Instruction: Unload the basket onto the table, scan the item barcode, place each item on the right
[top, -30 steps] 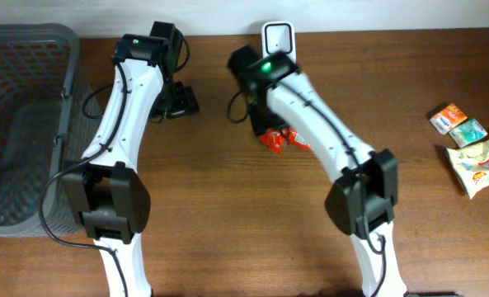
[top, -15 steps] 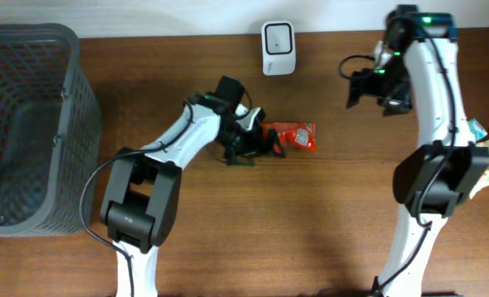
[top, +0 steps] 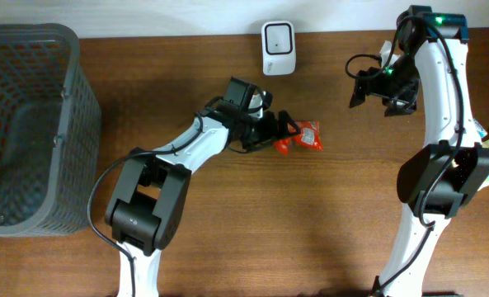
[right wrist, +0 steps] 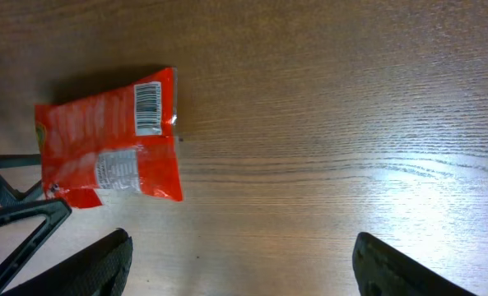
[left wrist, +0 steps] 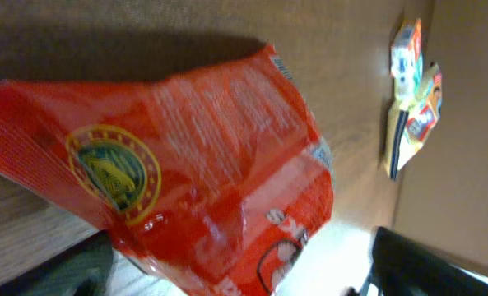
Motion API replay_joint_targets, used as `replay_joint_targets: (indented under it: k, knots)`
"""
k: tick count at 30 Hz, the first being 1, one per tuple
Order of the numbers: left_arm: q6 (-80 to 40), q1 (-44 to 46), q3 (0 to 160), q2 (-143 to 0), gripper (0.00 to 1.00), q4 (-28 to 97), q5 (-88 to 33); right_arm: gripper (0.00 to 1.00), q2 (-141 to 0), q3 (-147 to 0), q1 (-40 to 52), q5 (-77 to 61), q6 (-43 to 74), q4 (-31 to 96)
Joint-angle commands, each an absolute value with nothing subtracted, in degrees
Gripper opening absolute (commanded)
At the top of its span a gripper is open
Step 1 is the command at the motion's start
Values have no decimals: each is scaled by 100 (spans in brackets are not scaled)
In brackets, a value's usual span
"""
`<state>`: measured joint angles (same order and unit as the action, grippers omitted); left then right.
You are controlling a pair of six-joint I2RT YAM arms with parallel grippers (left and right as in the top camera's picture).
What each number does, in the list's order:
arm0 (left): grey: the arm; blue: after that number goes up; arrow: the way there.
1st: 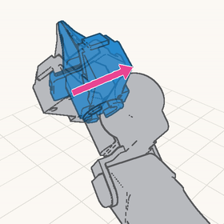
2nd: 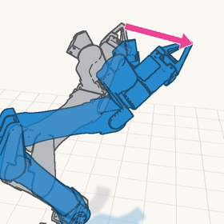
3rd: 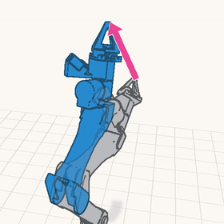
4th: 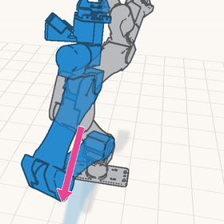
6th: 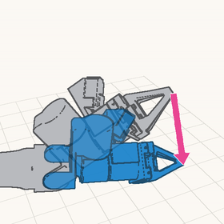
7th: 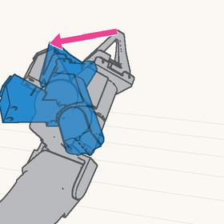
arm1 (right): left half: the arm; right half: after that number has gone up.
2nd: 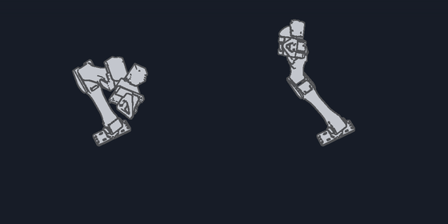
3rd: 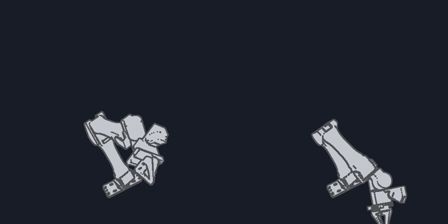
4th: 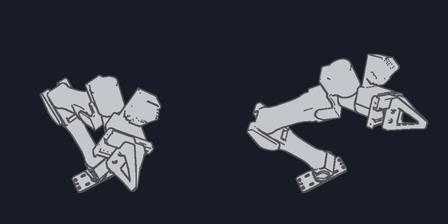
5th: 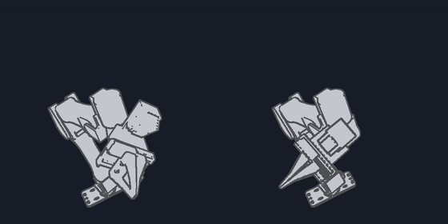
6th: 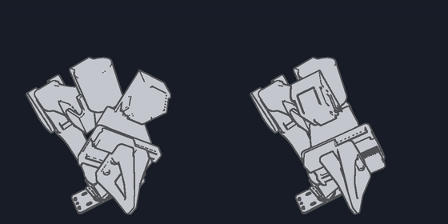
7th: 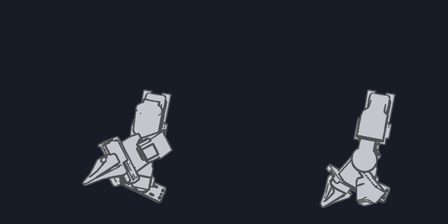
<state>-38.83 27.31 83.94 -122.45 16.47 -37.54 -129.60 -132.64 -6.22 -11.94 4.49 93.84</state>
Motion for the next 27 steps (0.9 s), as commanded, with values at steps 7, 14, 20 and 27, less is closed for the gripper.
replay_joint_targets:
  k: [7, 14, 20, 27]
  knots:
    - [-4021, 2746, 8357, -12287, 0, 1122, -2650, 86, -12940, -13170, -598, -1247, 421, 9386]
    - [-3610, 1922, 8560, -11480, 43, 2794, -797, 88, -12954, -12820, -30, -1083, -687, 9402]
    - [-2860, 716, 9098, -11338, 81, 4353, -355, 89, -12774, -12776, 1920, 1214, -99, 9605]
    - [-2722, -75, 9098, -11338, 95, 4875, -292, 94, -12774, -11006, 3319, 3533, 91, 8641]
